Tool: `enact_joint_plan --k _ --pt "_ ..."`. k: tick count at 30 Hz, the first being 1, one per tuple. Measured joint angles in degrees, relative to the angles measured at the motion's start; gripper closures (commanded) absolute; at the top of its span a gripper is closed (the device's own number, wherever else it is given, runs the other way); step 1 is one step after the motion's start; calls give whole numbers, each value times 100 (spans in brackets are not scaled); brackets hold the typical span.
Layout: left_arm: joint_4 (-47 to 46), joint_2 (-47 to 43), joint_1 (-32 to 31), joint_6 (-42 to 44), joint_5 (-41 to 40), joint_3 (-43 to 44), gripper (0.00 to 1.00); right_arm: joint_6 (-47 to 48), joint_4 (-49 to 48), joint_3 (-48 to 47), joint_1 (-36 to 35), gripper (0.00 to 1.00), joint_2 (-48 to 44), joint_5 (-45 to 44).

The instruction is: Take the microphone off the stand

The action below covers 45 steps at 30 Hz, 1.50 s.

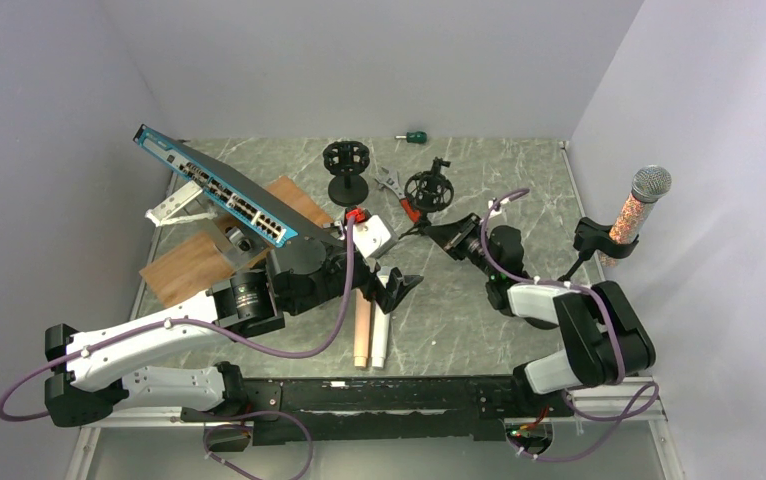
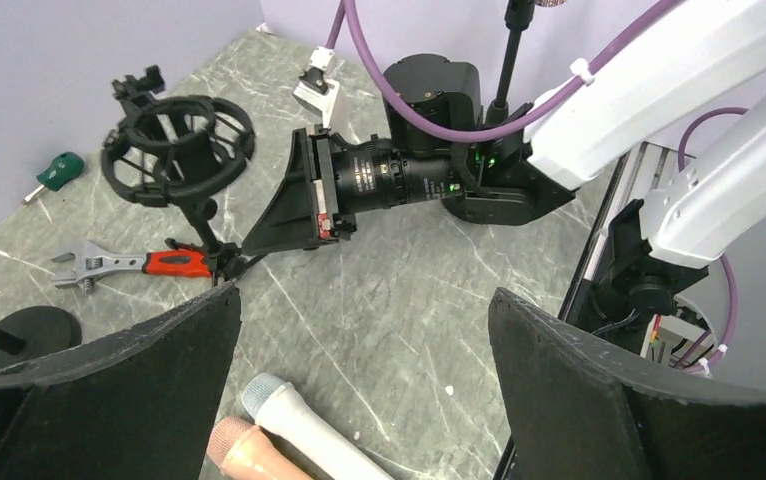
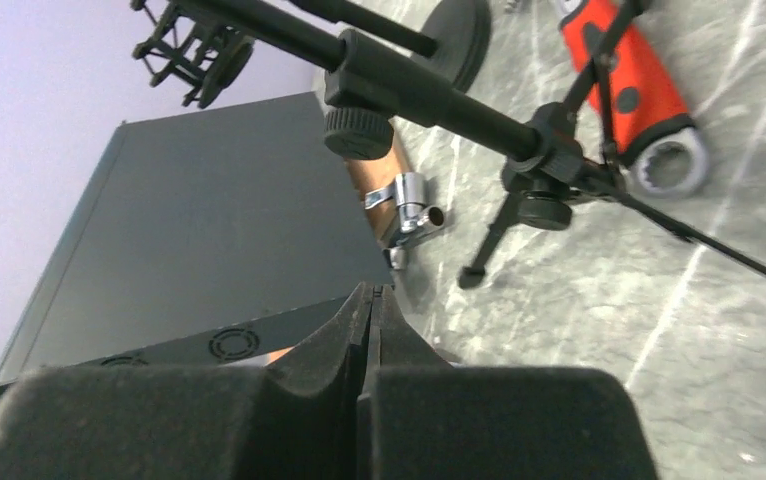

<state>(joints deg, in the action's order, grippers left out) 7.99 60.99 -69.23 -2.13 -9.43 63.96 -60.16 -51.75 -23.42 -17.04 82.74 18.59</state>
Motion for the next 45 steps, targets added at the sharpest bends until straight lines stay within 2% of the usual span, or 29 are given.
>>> enact_joint_plan --k 6,7,10,12,17,20,27,32,35,39,42,44,45 --pt "-2 -2 -26 2 -39 0 4 787 1073 26 2 100 -1012 -435" --pt "-2 -2 -28 2 -42 0 4 905 1228 31 2 96 -1228 -511" --pt "-2 -2 -35 0 -42 0 4 1143 1567 26 2 67 -1631 -636" --pt "-2 -2 -37 2 -46 0 4 1266 1788 -15 2 57 -1670 -656" --pt "-4 -2 -37 22 -116 0 4 1296 2006 -258 2 45 -1200 -533" --pt "-11 -2 -37 52 -184 -7 4 1115 1797 -372 2 43 -748 -334" --pt "-20 -2 -39 105 -245 -74 4 535 1062 -614 2 44 245 -42" --pt "-26 -11 -52 105 -249 -74 4 328 675 -852 4 44 472 -2" --pt "-24 -31 -61 105 -249 -74 4 284 605 -1062 7 48 560 -4" --pt "-24 -92 -76 129 -249 -74 4 245 535 -1285 9 62 763 -4" --pt "-33 -129 -85 210 -254 -74 4 188 520 -1305 9 80 894 -7" --pt "-44 -133 -90 254 -254 -74 4 155 509 -1305 9 98 931 -9" --pt "-42 -133 -94 260 -254 -74 4 136 514 -1305 9 100 931 -13"
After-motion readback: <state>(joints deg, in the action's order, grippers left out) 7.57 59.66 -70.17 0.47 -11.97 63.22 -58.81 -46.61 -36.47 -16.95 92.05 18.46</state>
